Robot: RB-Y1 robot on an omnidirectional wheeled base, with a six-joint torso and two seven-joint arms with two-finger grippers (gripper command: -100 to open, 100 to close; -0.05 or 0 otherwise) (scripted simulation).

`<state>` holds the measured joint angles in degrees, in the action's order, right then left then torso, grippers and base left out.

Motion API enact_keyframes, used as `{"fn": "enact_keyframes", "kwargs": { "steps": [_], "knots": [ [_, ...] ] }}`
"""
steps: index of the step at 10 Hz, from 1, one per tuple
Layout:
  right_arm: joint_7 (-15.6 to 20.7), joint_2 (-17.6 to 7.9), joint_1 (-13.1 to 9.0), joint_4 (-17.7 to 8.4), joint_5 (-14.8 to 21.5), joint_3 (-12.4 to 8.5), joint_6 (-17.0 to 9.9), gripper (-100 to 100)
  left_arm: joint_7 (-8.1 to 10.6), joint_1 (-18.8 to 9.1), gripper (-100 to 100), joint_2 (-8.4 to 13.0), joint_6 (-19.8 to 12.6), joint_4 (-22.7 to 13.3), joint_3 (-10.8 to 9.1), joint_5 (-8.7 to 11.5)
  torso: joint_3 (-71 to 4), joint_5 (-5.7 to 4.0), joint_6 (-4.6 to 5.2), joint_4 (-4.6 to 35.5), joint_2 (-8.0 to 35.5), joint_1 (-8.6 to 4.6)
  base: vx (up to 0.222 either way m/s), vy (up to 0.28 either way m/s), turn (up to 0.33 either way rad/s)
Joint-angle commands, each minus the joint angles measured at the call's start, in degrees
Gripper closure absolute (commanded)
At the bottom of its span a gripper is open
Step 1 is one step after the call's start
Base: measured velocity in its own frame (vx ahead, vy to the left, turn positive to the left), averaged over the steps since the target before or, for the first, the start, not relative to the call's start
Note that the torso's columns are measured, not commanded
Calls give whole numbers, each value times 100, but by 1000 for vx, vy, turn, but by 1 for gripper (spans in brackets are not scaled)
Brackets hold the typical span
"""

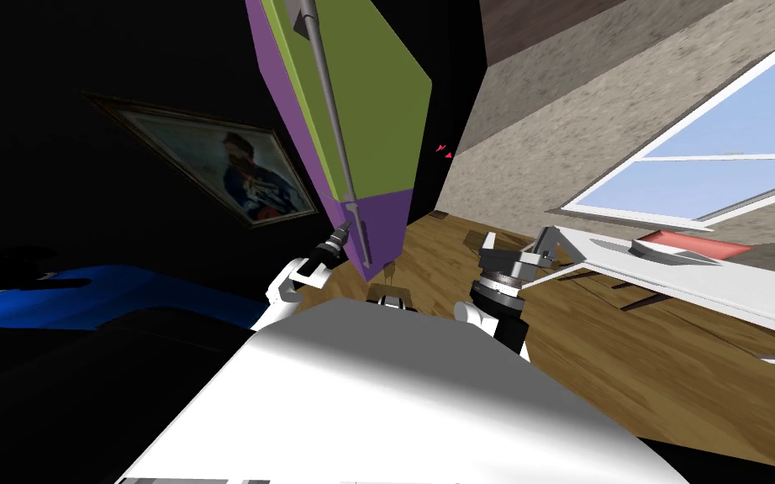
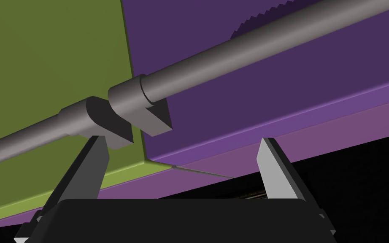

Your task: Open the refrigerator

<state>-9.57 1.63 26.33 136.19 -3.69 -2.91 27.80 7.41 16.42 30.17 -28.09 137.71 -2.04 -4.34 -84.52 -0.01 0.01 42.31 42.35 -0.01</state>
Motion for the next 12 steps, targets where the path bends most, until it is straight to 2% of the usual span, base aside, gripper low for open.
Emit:
{"fn": "enact_keyframes", "kwargs": {
  "steps": [1, 2, 3, 5, 6, 7, 12],
  "knots": [
    [0, 0, 0, 0, 0, 0, 0, 0, 63, -93, -100, 200, -417, 9, 1, 7, -3, 0, -1, -1, -4, 0, 66, 15, -66],
    [0, 0, 0, 0, 0, 0, 0, 0, 101, -130, -100, 326, -584, 30, 0, 9, -8, 0, 0, -4, -12, -2, 103, 36, -100],
    [0, 0, 1, 0, 0, 0, 0, 0, 101, -130, -100, 326, -691, 30, 0, 9, -14, 2, 0, -7, -22, 6, 72, 32, -37],
    [0, 0, 0, 0, 0, 0, 0, 0, 172, -200, -100, 558, -1068, 105, -4, 12, 0, 0, 0, 0, 0, -2, 67, 26, -70],
    [0, 0, 0, 0, 0, 0, 0, 0, 172, -200, -100, 558, -1130, 105, -4, 12, -3, 0, 0, -1, -6, 1, 60, 29, -42],
    [0, 0, 0, 0, 0, 0, 0, 0, 204, -232, -100, 664, -1330, 162, -5, 14, -2, 1, -2, -1, -2, 1, 48, 23, -46],
    [0, 0, 0, 0, 0, 0, 0, 0, 324, -354, -100, 1066, -2080, 683, -10, 20, -35, -18, 10, 16, -36, 1, 52, 26, -57]
  ]
}}
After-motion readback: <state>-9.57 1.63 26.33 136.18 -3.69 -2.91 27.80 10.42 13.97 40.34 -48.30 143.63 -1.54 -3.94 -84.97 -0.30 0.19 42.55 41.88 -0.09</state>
